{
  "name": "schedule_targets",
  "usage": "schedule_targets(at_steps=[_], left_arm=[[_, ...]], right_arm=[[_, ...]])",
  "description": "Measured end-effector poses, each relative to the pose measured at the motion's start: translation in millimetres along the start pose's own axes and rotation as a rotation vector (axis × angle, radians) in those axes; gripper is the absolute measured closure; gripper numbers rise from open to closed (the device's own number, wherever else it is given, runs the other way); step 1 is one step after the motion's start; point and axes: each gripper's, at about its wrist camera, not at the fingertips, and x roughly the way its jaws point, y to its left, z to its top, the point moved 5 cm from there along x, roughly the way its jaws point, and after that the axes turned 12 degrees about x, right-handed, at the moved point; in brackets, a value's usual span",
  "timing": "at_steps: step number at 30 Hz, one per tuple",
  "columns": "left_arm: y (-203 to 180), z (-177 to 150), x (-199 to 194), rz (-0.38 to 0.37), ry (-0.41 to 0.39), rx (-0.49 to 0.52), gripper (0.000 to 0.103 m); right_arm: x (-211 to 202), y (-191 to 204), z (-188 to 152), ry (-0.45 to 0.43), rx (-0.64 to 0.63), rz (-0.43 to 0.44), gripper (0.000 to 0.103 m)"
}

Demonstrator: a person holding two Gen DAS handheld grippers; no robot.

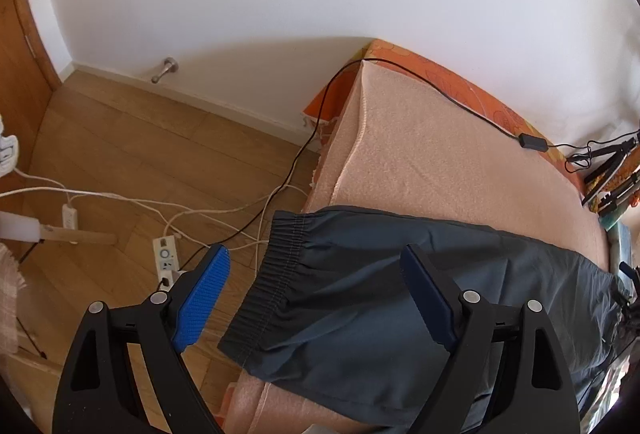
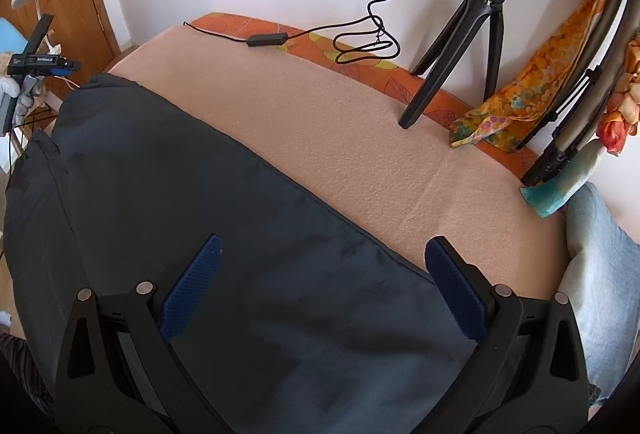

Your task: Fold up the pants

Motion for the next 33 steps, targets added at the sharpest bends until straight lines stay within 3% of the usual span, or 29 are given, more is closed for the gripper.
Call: schedule_targets(at_steps=[8,13,16,18,20,22,25,27,29,33], left_arm=[[13.1,0.8,43.9,0.015,0.071,-0.038,0.016],[12.2,5.1,48.0,0.032,0.06,-0.042,0.018],[8.2,10.1,46.9,0.008,0.037,-0.035,0.036],[5.6,13.3,44.9,-0.023,0.016,-0.041,0.059],[2.4,15.7,44.1,-0.023,0.002,-0.029,0.069],[-1.3,16.5,43.3,-0.012,-0.006,0.002,0.072],[-5.0,17.4,40.1,-0.003,-0.026,0.035,0.077],[-5.2,18.3,36.1,-0.005,-0.046,0.042,0.077],[-4.9,20.0,30.4,-0.009,-0.067,0.049,0.078],[-6.4,23.6,13.5,-0.013,-0.117,0.081,0.078]], right_arm=[[46.5,-3.5,10.0,0.055,-0.006,0.029,0.0],[66.3,-7.6,8.7,0.104,-0.036,0.012,0.0],[72.3,-11.5,7.0,0.122,-0.023,0.029,0.0],[74.1,-13.9,6.7,0.131,-0.001,0.045,0.0],[72.7,-13.1,4.5,0.128,0.003,0.041,0.0],[69.0,-11.5,1.7,0.129,0.011,0.045,0.004],[59.2,-4.0,-1.0,0.123,-0.008,0.064,0.03],[52.9,0.8,-2.4,0.123,-0.017,0.066,0.07],[49.5,2.2,-3.8,0.126,-0.012,0.043,0.094],[41.9,10.7,-7.8,0.121,-0.044,-0.006,0.099]])
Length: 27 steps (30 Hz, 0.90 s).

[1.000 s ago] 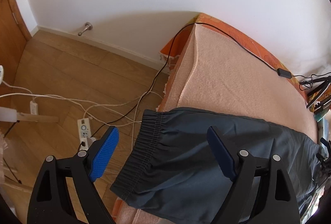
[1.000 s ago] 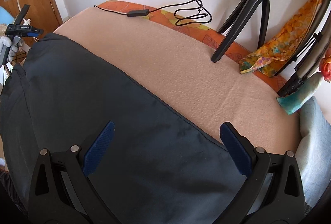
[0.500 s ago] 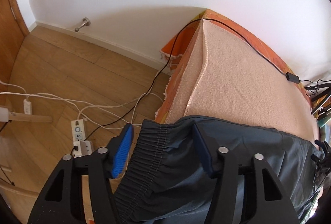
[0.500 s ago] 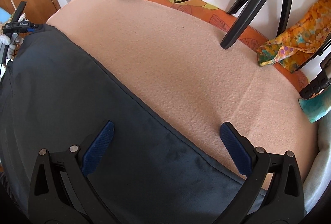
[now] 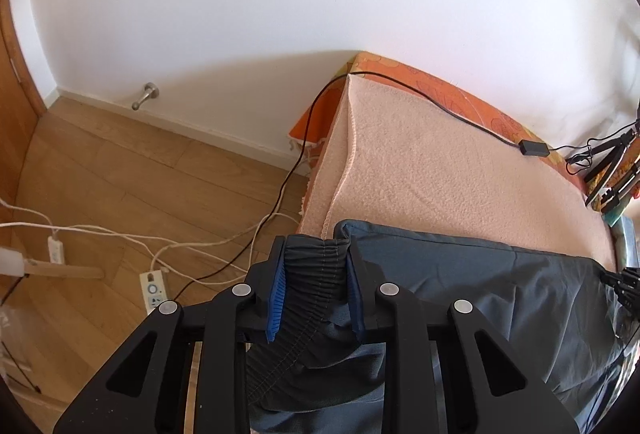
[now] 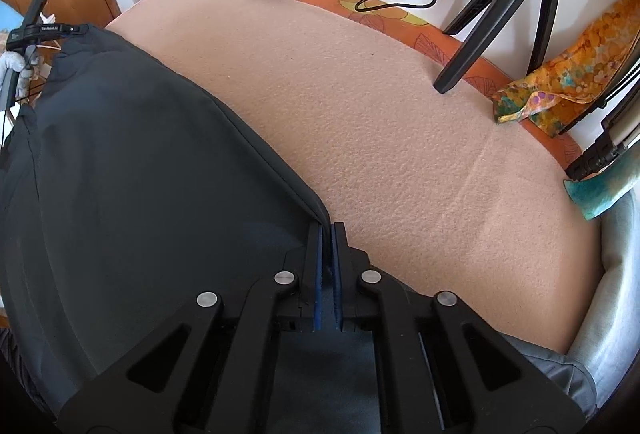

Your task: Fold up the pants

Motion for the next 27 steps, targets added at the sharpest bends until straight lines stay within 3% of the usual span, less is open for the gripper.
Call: schedule_targets(at_steps=[4,13,22,27], left_arm=[[1.3,5.4,-23.8,0.013,-0.049,0.014,0.079],[-3.6,-11.7,-83.5,-0.025,-0.155,0.036,0.079],[-19.7,-71.2,-141.3,-0.071,-0.257,0.04,0.079],[-25.7,-126.6,-160.1,-0.111,-0.292,0.006,0.079]], right_arm=[[-26.3,8.9,-2.3,-0.051,-0.007,-0.021,0.1],[-139.0,29.9,-20.5,-0.226,0.009,-0.009,0.1],[-225.3,61.8,-93.3,-0.295,-0.004,0.014,0.1],[-241.5,82.4,-155.0,-0.271,-0.002,0.017,0.1]])
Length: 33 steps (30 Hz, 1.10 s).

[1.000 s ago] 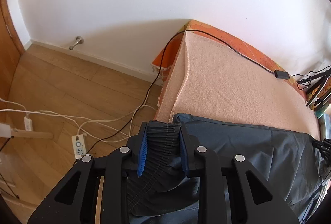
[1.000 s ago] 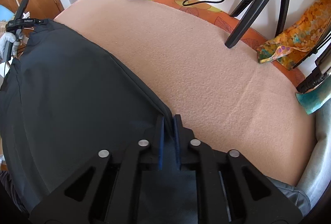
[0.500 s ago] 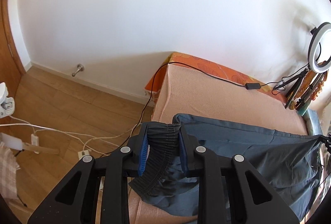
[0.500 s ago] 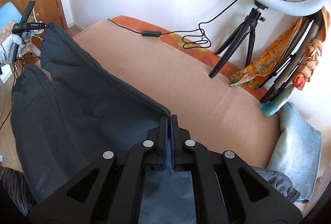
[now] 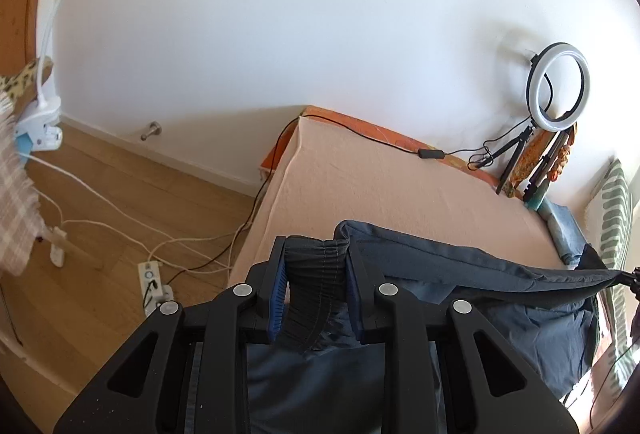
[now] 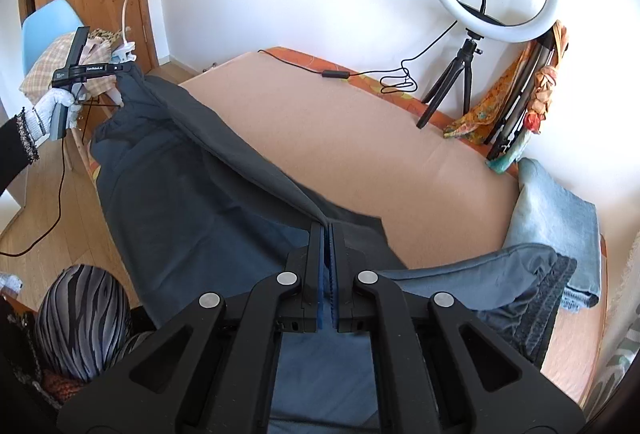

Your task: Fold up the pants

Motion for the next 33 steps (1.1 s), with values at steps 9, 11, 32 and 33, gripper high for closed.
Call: schedule_targets(at_steps=[9,11,32,33], left_arm=[[-25.4,-85.9,-47.7,-0.018,0.028,0.036,0.075],[-25.7,-100.1,-52.4,-0.009,0.042,0.01,0.074],[-11.3,-151.9,-80.0,-0.221,0.03,-0.565,0.053],[-10.6,-154.9,-75.5,-0.228,0.039,-0.599,0.053]], right_arm=[[-19.7,17.4,-97.1,0.06,0.076,0.019,0.1],[-19.1,19.9,-113.2,0.074,0.092,0.018,0.1],[-19.8,30.2,-147.6,0.068,0.135,0.002,0.1],[-18.9,30.7,-147.1,0.067,0.135,0.002,0.1]])
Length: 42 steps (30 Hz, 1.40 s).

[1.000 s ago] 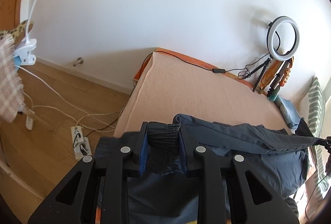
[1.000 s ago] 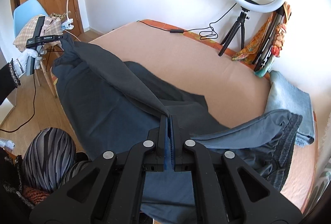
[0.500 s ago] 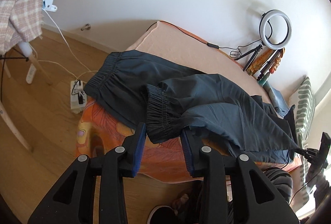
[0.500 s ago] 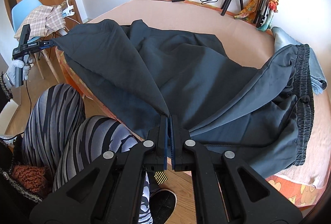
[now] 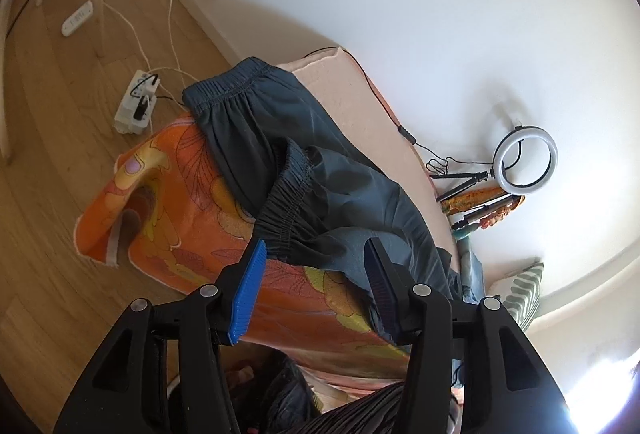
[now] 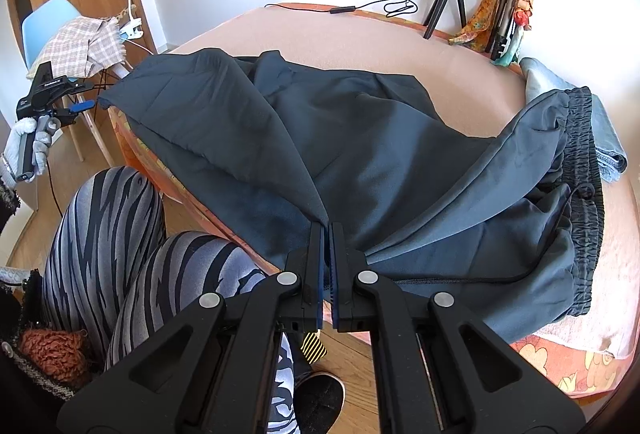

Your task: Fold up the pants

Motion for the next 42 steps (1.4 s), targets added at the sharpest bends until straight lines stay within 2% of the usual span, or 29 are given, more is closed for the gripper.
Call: schedule_targets(at_steps=[3,8,12,17,19,20,25,26,27,29,36,42], left_arm=[[5.4,-4.5,12.5,-0.002,0.01,-0.074,0.053],[18.3,-7.8,23.7,-0.045,-0.035,-0.215,0.053],[23.4,-9.3,23.1,-0.004,-0.048,-0.233,0.056],[31.9,-22.0,14.0,0.009,-0.08,-0.263,0.059],[31.7,-23.6,18.2,0.001,-0.057,-0.269,0.059],[31.7,-22.7,21.0,0.001,-0.047,-0.278,0.056],[25.7,-17.9,30.1,-0.026,-0.05,-0.307,0.056],[22.6,-16.5,30.8,-0.028,-0.056,-0.298,0.059],[18.7,-14.7,30.7,-0.02,-0.066,-0.279,0.067],[11.1,-10.6,28.0,-0.01,-0.094,-0.226,0.088],[-11.7,14.2,11.2,0.026,-0.163,-0.05,0.094],[-31.9,60.8,14.7,0.061,-0.142,0.122,0.095]], right_arm=[[2.8,3.9,-0.3,0.003,-0.016,-0.007,0.1],[5.1,3.7,-2.4,0.005,-0.022,-0.004,0.1],[6.4,-1.4,-2.6,-0.001,-0.009,-0.006,0.1],[12.0,-5.8,-4.1,0.005,-0.001,-0.002,0.1],[16.0,-6.3,-3.9,0.015,-0.005,-0.001,0.1],[17.9,-6.2,-3.2,0.019,-0.008,-0.001,0.1],[19.2,-5.4,4.4,0.013,-0.014,-0.002,0.1],[18.4,-5.7,5.8,0.009,-0.015,-0.004,0.1],[17.4,-6.0,7.1,0.006,-0.014,-0.006,0.1],[15.1,-7.2,8.8,0.001,-0.011,-0.008,0.1],[7.5,-10.0,11.0,-0.014,0.004,-0.02,0.1],[0.4,-7.3,27.3,-0.052,0.02,-0.016,0.1]])
